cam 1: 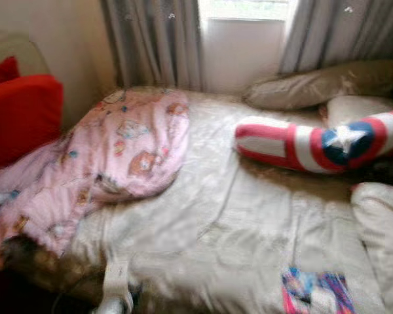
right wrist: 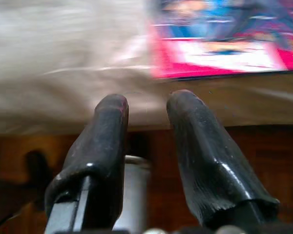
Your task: Clean up the room
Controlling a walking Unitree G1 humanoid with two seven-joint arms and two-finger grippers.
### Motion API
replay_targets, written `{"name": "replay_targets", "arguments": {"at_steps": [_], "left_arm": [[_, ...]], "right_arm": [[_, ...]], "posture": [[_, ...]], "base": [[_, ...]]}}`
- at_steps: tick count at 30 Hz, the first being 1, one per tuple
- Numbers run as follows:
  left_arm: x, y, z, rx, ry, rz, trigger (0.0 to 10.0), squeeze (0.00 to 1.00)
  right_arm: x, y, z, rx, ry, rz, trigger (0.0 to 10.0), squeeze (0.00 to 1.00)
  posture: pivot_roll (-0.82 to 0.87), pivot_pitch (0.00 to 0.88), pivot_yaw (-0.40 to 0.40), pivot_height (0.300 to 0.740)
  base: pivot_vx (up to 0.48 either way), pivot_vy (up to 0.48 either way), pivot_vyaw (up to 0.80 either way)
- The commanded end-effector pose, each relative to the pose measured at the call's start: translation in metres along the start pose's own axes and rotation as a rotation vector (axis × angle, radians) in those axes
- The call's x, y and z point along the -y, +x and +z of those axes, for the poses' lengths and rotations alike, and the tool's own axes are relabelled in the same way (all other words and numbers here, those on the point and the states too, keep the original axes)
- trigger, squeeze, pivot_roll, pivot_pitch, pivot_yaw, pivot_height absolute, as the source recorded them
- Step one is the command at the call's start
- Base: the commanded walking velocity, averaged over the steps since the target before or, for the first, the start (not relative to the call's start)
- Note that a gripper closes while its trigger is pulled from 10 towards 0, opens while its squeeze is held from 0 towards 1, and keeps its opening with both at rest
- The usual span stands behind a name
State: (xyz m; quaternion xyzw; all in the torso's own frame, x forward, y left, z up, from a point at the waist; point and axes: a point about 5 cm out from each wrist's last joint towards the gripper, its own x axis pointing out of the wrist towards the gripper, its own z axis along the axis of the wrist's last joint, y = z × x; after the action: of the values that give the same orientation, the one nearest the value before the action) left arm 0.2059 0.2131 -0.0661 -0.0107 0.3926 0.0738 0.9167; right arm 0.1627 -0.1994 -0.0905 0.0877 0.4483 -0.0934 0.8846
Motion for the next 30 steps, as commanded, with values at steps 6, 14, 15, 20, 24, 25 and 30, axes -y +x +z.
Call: {"name": "replay_targets", "arguments": {"at_steps": [6,14,15,20,24,25,30], "left_arm": [[0.004,0.001,0.003,-0.002,0.011,-0.013,10.0,0.00],[-0.003,-0.001,-0.003,-0.012,0.004,-0.005,10.0,0.00],[-0.009,-0.002,-0.005,-0.015,-0.001,0.003,10.0,0.00],[-0.013,-0.003,-0.006,-0.017,-0.002,0.008,10.0,0.00],[-0.012,-0.003,-0.007,-0.022,0.000,0.007,10.0,0.00],[-0.010,-0.003,-0.007,-0.024,0.000,0.005,10.0,0.00],[0.000,-0.001,-0.006,-0.027,-0.003,-0.003,10.0,0.00]], "right_arm": [[0.009,0.000,0.005,0.017,-0.016,-0.018,10.0,0.00],[0.010,0.000,0.008,0.028,-0.002,-0.020,10.0,0.00],[0.010,0.000,0.008,0.029,-0.002,-0.020,10.0,0.00],[0.010,0.000,0.008,0.025,-0.014,-0.016,10.0,0.00],[0.010,0.000,0.009,0.024,-0.021,-0.014,10.0,0.00],[0.010,0.000,0.009,0.024,-0.020,-0.016,10.0,0.00],[0.011,0.000,0.008,0.021,-0.020,-0.021,10.0,0.00]], "posture": [[0.08,0.030,-0.016,0.740],[0.08,0.037,-0.017,0.740],[0.08,0.042,-0.019,0.740],[0.08,0.043,-0.019,0.740],[0.08,0.048,-0.020,0.740],[0.08,0.048,-0.020,0.740],[0.08,0.049,-0.023,0.740]], "base": [[0.000,0.471,0.00],[0.000,0.468,0.00],[0.000,0.469,0.00],[0.000,0.468,0.00],[0.000,0.466,0.00],[0.000,0.465,0.00],[0.000,0.466,0.00]]}}
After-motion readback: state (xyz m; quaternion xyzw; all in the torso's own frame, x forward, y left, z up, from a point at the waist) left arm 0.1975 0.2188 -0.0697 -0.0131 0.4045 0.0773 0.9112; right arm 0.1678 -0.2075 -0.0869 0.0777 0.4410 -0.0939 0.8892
